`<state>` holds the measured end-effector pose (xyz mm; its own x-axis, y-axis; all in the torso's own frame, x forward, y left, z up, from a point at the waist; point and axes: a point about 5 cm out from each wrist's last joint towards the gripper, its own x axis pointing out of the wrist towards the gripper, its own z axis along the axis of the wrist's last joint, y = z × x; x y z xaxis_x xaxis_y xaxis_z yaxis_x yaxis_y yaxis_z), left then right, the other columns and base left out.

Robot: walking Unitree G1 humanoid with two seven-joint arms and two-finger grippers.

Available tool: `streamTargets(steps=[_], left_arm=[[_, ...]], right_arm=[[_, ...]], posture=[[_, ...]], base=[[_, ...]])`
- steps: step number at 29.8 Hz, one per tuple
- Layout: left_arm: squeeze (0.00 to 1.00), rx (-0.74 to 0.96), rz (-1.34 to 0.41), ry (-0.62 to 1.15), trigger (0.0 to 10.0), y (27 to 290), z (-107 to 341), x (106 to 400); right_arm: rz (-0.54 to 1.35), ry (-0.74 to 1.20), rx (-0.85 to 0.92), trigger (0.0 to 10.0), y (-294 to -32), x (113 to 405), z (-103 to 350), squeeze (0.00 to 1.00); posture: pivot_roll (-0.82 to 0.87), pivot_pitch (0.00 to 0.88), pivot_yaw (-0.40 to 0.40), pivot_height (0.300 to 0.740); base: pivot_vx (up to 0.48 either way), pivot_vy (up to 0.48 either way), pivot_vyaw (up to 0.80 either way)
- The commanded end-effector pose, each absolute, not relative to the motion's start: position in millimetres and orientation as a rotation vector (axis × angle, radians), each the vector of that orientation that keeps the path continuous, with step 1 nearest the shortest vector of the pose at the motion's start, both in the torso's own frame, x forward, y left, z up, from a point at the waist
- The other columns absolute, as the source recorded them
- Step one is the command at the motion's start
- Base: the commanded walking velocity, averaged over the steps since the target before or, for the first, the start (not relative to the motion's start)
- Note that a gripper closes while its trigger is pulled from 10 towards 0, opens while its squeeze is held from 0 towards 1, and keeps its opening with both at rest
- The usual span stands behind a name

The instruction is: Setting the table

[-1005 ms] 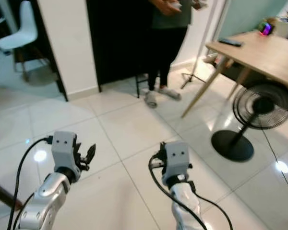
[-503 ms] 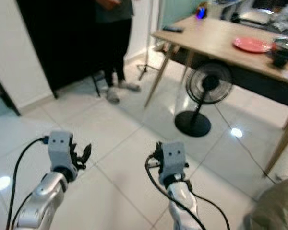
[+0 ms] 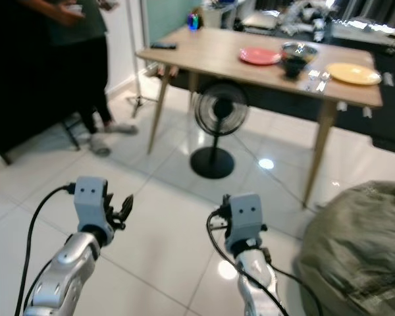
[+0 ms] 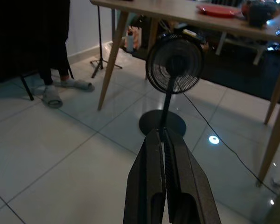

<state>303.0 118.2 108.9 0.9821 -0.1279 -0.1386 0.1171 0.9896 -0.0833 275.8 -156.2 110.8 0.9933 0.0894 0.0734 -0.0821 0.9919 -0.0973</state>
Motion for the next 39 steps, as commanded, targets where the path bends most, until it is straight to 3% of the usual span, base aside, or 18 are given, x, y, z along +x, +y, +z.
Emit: streamTargets(steps=[1,6,30,33,39], left_arm=[[0.27,-0.071,-0.088,0.168,10.0,125,103,303],[0.25,-0.067,-0.087,0.171,10.0,126,103,303],[0.25,-0.027,-0.102,0.162,10.0,125,103,302],[0.25,0.127,-0.089,0.03,10.0,134,119,300],[0.25,0.091,0.036,0.018,10.0,157,120,292]], right_arm=[[0.099,-0.075,-0.084,10.0,-152,276,110,0.0],[0.098,-0.065,-0.076,10.0,-151,275,109,0.0],[0.066,-0.064,-0.068,10.0,-159,279,111,0.0],[0.082,-0.084,-0.069,10.0,-159,281,117,0.0],[0.183,-0.1,-0.055,10.0,-145,288,122,0.0]], posture=[[-0.13,0.0,0.103,0.74],[-0.13,0.0,0.105,0.74],[-0.12,0.0,0.109,0.74],[-0.11,0.0,0.103,0.74],[-0.06,0.0,0.066,0.74]], base=[[0.48,0.0,0.0],[0.48,0.0,0.0],[0.48,0.0,-0.79],[0.48,0.0,-0.8],[0.48,0.0,-0.72]])
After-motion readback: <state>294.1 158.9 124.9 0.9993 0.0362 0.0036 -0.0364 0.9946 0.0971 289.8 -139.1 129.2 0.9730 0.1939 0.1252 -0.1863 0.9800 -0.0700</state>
